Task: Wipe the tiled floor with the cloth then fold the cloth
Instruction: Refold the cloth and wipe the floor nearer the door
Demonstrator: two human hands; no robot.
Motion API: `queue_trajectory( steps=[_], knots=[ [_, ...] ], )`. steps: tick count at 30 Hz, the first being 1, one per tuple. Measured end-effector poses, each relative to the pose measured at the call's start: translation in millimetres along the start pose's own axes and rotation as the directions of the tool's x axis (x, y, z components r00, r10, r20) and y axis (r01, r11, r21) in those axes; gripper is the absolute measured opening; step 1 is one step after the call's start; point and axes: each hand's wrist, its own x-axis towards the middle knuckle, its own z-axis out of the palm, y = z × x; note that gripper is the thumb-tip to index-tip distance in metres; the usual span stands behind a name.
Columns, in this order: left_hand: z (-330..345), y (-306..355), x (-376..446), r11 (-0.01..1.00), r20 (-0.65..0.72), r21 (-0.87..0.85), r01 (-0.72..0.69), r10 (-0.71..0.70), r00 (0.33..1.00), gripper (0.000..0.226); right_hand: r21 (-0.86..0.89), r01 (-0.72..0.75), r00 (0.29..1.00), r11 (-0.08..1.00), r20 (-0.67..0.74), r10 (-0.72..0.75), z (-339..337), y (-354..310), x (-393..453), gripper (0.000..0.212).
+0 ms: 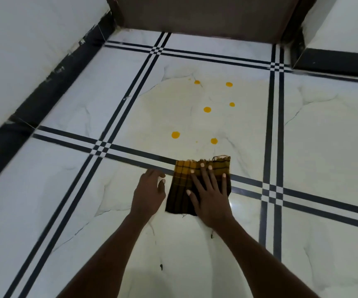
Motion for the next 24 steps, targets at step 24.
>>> queue_trajectory(
  steps=[24],
  knots=[
    [20, -72, 205, 0.953, -0.215, 0.295, -0.062, 0.129, 0.968, 0.053, -0.109, -0.169, 0.986, 0.98, -0.034, 0.166, -25, 46, 279, 0.075]
  ],
)
